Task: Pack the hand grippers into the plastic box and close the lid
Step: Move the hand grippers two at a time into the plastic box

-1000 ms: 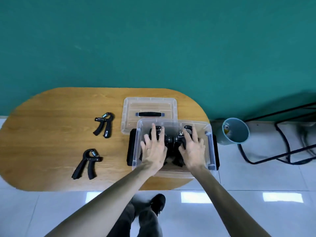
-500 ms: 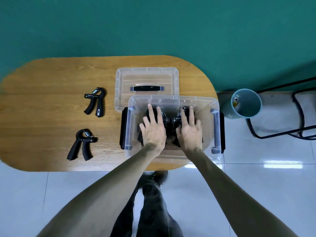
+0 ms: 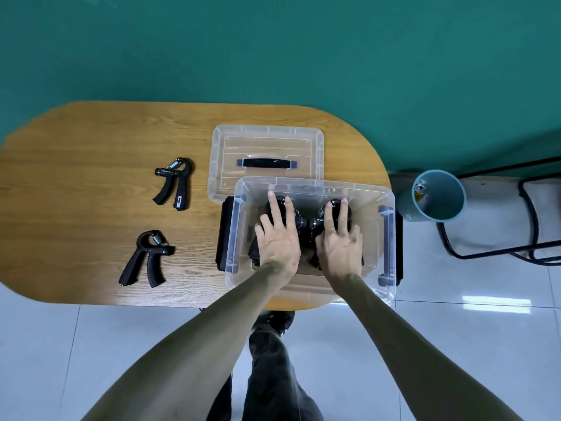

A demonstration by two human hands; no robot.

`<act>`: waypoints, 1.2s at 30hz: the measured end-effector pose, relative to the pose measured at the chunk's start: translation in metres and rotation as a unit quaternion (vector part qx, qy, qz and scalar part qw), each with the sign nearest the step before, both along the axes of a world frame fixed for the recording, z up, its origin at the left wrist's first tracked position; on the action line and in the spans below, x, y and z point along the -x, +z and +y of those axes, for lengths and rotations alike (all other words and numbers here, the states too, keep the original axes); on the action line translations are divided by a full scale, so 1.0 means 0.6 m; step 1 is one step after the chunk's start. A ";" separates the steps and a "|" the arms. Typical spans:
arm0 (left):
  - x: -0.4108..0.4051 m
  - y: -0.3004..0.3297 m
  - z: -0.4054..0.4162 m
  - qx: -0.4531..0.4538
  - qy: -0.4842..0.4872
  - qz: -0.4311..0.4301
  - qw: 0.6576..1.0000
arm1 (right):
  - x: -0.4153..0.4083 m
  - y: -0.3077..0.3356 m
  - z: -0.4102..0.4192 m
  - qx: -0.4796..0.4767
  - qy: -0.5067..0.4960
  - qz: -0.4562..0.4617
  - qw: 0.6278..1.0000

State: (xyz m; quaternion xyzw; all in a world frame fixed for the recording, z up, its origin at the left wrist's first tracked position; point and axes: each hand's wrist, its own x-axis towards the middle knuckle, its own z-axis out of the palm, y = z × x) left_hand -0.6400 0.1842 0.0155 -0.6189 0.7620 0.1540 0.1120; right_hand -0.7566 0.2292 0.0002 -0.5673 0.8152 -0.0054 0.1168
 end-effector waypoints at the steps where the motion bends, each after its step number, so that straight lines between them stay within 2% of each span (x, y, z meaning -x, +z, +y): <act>1: 0.001 0.001 0.000 -0.001 0.002 0.003 1.000 | 0.000 0.000 -0.001 -0.002 -0.002 -0.001 1.000; 7: -0.029 0.008 -0.010 -0.007 -0.019 0.065 0.998 | -0.013 0.016 -0.007 -0.037 -0.011 0.024 0.999; 14: -0.134 0.046 -0.058 0.109 -0.119 0.129 0.978 | -0.105 0.067 -0.053 0.078 0.043 0.048 0.995; 21: -0.316 0.051 -0.147 0.086 -0.026 0.098 0.991 | -0.269 0.097 -0.179 0.135 0.096 0.000 0.986; 24: -0.416 0.022 -0.154 0.063 0.028 0.070 0.995 | -0.359 0.088 -0.227 0.112 0.122 -0.020 0.986; 28: -0.521 -0.032 -0.145 0.033 0.069 0.056 0.995 | -0.446 0.047 -0.273 0.035 0.145 -0.038 0.988; 32: -0.575 -0.074 -0.121 -0.003 0.109 0.071 0.992 | -0.493 -0.007 -0.308 -0.037 0.132 -0.053 0.989; 36: -0.602 -0.130 -0.081 -0.057 0.127 0.076 0.987 | -0.524 -0.056 -0.343 -0.059 0.116 -0.068 0.989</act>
